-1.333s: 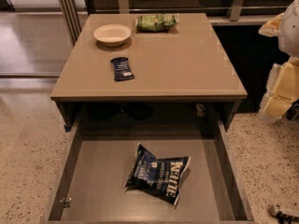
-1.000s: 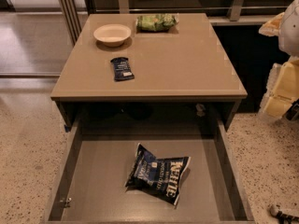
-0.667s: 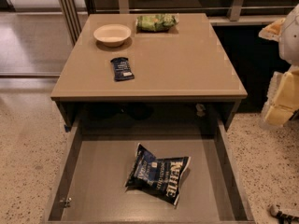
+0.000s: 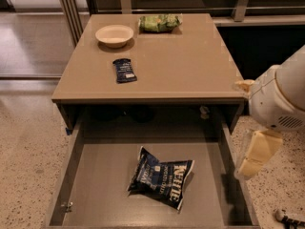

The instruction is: Pick blue chip bag from top drawer and place on counter

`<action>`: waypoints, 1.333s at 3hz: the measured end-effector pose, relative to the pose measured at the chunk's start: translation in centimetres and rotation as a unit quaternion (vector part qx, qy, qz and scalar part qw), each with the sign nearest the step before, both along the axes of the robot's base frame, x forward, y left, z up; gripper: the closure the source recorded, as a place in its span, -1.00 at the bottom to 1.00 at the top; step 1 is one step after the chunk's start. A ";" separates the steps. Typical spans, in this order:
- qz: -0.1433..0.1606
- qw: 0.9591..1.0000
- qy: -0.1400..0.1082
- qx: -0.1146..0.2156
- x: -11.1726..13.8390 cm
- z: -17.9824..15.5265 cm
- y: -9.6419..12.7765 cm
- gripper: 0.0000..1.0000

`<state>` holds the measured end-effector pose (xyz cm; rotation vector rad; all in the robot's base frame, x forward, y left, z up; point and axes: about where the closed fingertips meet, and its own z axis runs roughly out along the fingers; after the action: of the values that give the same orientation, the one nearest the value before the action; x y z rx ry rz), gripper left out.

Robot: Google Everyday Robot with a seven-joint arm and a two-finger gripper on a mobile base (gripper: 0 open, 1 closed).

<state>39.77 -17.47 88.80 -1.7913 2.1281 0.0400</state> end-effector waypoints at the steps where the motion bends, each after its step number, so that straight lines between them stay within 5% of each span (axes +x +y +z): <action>1: 0.026 0.999 0.031 0.028 -1.3 -5.3 2.6 -1.00; 2: 0.047 0.997 0.041 0.041 -2.0 -10.5 5.3 -1.00; 4: 0.057 0.996 0.050 0.051 -1.1 -13.4 6.5 -1.00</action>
Offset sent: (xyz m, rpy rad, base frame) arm -0.0252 0.0809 -0.1552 0.1178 0.1078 0.1389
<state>38.69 -11.01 75.38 -1.8842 2.0493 0.2678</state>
